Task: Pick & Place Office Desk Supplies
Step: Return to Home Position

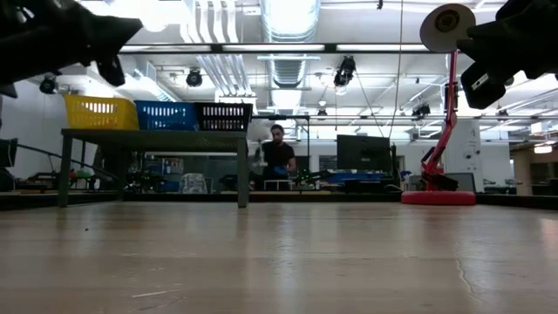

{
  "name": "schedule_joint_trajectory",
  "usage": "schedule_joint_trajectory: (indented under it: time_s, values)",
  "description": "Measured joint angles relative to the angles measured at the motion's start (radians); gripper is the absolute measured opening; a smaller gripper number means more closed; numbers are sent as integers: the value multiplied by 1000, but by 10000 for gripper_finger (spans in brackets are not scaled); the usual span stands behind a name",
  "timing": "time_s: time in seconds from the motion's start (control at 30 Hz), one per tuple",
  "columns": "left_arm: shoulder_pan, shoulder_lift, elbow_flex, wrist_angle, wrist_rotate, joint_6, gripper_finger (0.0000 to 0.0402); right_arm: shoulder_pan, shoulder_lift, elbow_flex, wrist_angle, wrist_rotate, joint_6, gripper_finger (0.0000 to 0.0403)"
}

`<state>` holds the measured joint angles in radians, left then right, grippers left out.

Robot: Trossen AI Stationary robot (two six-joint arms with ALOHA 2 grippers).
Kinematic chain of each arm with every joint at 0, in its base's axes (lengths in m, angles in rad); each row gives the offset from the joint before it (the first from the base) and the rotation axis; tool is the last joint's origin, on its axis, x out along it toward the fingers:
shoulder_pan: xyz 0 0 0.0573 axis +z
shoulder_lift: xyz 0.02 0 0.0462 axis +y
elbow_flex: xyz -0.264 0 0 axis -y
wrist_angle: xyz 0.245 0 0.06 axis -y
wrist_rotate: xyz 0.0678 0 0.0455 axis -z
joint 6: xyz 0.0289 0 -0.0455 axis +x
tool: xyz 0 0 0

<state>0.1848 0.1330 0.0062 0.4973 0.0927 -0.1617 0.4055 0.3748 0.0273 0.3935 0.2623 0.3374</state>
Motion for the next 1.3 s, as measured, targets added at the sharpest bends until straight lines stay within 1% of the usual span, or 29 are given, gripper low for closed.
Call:
schedule_joint_trajectory:
  time_s: [0.13, 0.17, 0.33, 0.47, 0.57, 0.87, 1.3]
  values:
    - [0, -123, 0, -156, 0, 61, 0, 0, 0, 0, 0, 0, 0, 68]
    - [0, -137, 0, -181, 0, 79, 0, 0, 0, 0, 0, 0, 0, 68]
    - [0, -135, 26, -260, -7, 115, 1, 0, 0, 0, -1, 0, 0, 68]
    - [0, -133, 46, -354, -46, 113, 1, 0, 0, 0, -2, 0, 0, 68]
    - [0, -133, 62, -397, -56, 110, 1, 0, 0, 0, -2, 0, 0, 68]
    - [0, -129, 68, -405, -58, 109, 1, 0, 1, 0, -1, 0, 0, 68]
    - [0, -129, 50, -532, -59, 107, 1, 0, 1, 0, -1, 0, 0, 68]
